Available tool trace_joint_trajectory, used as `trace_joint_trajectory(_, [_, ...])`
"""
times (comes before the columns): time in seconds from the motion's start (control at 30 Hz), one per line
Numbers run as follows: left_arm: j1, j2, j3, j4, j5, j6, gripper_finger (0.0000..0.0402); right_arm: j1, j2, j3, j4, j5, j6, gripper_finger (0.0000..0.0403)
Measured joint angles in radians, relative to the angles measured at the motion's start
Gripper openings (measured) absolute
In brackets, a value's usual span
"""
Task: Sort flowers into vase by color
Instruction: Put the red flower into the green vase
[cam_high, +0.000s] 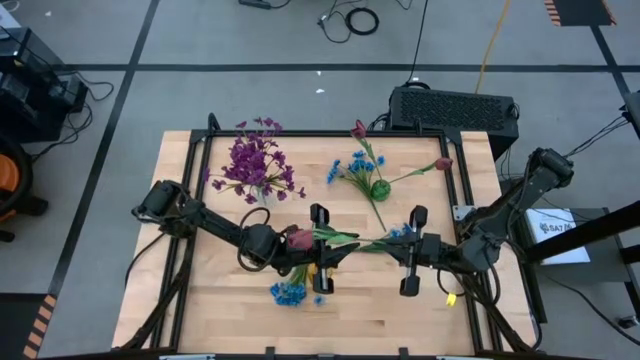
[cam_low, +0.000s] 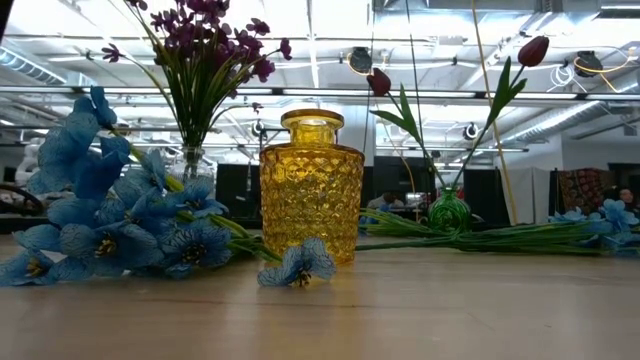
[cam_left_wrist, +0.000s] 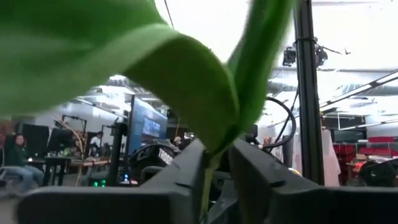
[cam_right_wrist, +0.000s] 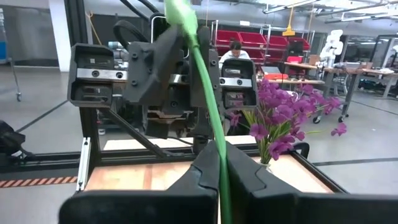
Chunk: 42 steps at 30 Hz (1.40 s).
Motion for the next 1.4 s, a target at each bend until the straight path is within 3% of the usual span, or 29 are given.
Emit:
trace_joint_trajectory(0.13, [0.007,-0.002,0.0,-0.022,-0.023,-0.042,0.0015,0.003,-0.003,0.0,-0.008,0.006,0.071,0.0008])
trace_joint_trajectory(0.33, [0.007,-0.006,0.0,-0.06,-0.094,0.054,0.002,0.021,-0.035,0.0,-0.092,0.016,0.138,0.008])
trace_joint_trajectory(0.47, [-0.001,-0.054,0.0,-0.212,-0.174,0.088,0.0016,0.06,-0.067,0.0,-0.133,0.06,0.139,0.0139])
trace_joint_trajectory(0.67, [-0.001,-0.106,0.0,-0.467,-0.193,0.007,0.0015,0.102,-0.081,0.007,-0.129,0.11,0.11,0.0211])
trace_joint_trajectory(0.8, [-0.001,-0.111,0.0,-0.526,-0.192,-0.035,0.0014,0.099,-0.065,0.025,-0.117,0.107,0.122,0.0242])
trace_joint_trajectory(1.1, [0.002,-0.111,0.0,-0.621,-0.176,-0.078,0.0014,0.017,0.041,0.079,-0.082,0.102,0.069,0.0249])
trace_joint_trajectory(1.4, [0.002,-0.111,0.0,-0.693,-0.176,-0.103,0.0013,-0.035,0.198,0.269,-0.346,0.077,0.15,0.0221])
